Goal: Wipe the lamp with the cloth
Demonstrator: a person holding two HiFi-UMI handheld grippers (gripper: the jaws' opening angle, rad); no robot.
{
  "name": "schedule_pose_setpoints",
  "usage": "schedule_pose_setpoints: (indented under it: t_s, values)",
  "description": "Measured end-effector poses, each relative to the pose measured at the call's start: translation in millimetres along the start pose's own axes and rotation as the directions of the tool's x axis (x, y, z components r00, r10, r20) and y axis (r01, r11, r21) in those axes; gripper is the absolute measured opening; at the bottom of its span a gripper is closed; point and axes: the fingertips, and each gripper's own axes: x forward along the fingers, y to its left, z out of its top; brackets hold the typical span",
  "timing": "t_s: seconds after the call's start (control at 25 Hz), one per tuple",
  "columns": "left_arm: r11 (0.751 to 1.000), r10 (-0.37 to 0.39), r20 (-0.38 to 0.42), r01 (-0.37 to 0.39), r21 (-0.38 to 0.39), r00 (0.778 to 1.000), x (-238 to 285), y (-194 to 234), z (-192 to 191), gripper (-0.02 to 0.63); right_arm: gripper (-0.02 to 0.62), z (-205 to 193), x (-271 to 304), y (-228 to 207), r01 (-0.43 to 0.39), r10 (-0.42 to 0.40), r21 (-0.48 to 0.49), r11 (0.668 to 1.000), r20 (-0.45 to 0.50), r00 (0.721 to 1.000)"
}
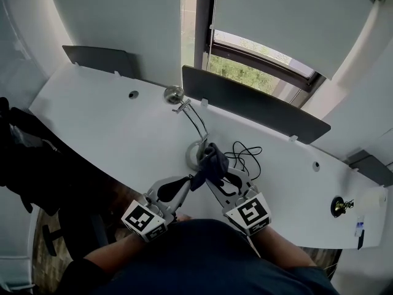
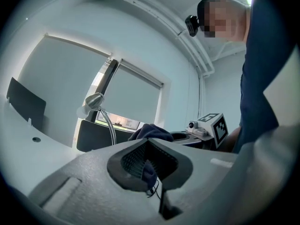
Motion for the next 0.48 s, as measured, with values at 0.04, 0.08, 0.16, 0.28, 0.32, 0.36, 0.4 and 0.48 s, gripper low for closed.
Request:
schedule_pose_setpoints:
  t_s: [0.04,0.08,0.16,0.28,0.32,0.36,0.4,0.48]
  values:
    - [1.000,-0.003,-0.002,0.003,0.004,1.000,-1,-2,0,0.003,0.132,2,-1,3,-0.001,0.001,0.013,1.000,0.013,1.000]
    - [1.000,-0.006,-0.005,0.007,0.008,1.000,-1,-3,-1,0.004,0.132,3,-2,7,-0.003,0.002,0.025,1.000,0.024,1.000]
    - [1.000,-0.010,-0.005,0.010,0.011,1.000,-2,-5,-1,0.003,0.132,3,-2,13,-0.010,0.008,0.048,0.999,0.043,0.999]
    - [1.000,-0.012,-0.006,0.012,0.014,1.000,-5,-8,-1,0.003,0.132,4,-4,20,-0.015,0.010,0.079,0.997,0.062,0.998]
    - [1.000,-0.014,-0.012,0.014,0.019,1.000,-6,-9,-3,0.004,0.131,4,-4,22,-0.018,0.012,0.086,0.996,0.068,0.998]
    - [1.000,-0.015,-0.017,0.016,0.025,1.000,-7,-10,-3,0.004,0.130,4,-5,23,-0.019,0.012,0.092,0.996,0.073,0.997]
    - [0.999,-0.016,-0.021,0.016,0.030,1.000,-7,-11,-3,0.004,0.130,3,-5,23,-0.019,0.012,0.096,0.995,0.077,0.997]
    - [0.999,-0.016,-0.016,0.016,0.036,1.000,-8,-11,-2,0.003,0.130,3,-5,23,-0.016,0.008,0.104,0.994,0.080,0.997]
